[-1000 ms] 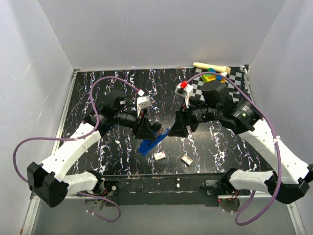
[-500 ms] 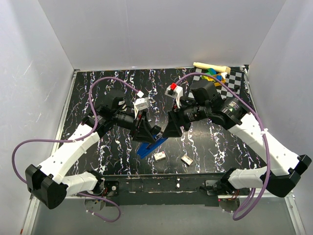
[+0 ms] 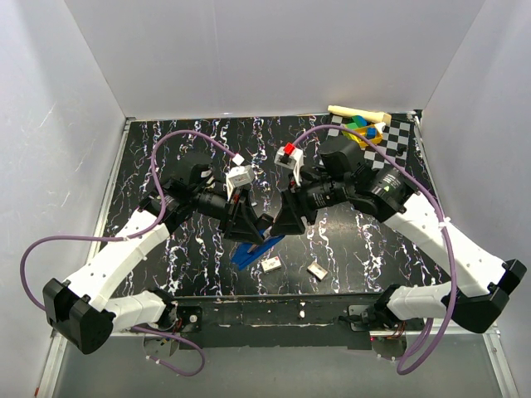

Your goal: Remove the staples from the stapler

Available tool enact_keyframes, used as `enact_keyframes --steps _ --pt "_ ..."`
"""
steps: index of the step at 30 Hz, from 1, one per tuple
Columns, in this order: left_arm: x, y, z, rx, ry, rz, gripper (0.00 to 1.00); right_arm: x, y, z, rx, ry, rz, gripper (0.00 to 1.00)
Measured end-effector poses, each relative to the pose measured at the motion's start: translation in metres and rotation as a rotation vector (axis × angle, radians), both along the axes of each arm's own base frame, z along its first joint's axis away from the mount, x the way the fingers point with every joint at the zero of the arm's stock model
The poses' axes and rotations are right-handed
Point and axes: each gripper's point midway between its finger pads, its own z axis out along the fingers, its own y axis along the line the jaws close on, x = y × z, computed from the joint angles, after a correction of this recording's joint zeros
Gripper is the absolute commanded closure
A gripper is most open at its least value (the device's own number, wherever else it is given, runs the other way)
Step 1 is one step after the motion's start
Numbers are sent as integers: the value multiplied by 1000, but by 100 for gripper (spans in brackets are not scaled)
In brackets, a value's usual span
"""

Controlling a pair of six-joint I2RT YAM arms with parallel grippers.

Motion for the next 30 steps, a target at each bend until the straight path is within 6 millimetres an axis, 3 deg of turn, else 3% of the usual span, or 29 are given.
enact_keyframes --steps 5,9,11,12,20,30 --pt "-1 0 2 -8 5 -9 100 -4 4 -3 2 16 17 48" --pt "-2 0 3 -11 8 -12 100 -6 7 -2 10 16 26 76" --pt "-3 0 4 -12 16 -18 100 -6 7 -3 12 15 29 96" --pt "-4 0 4 -14 19 -21 100 -7 7 -3 15 17 34 99" --pt "-7 -1 10 -19 42 -5 100 -14 3 -5 106 -28 31 99" --pt "-5 -6 30 -84 52 96 100 -18 1 -1 293 -70 -21 99"
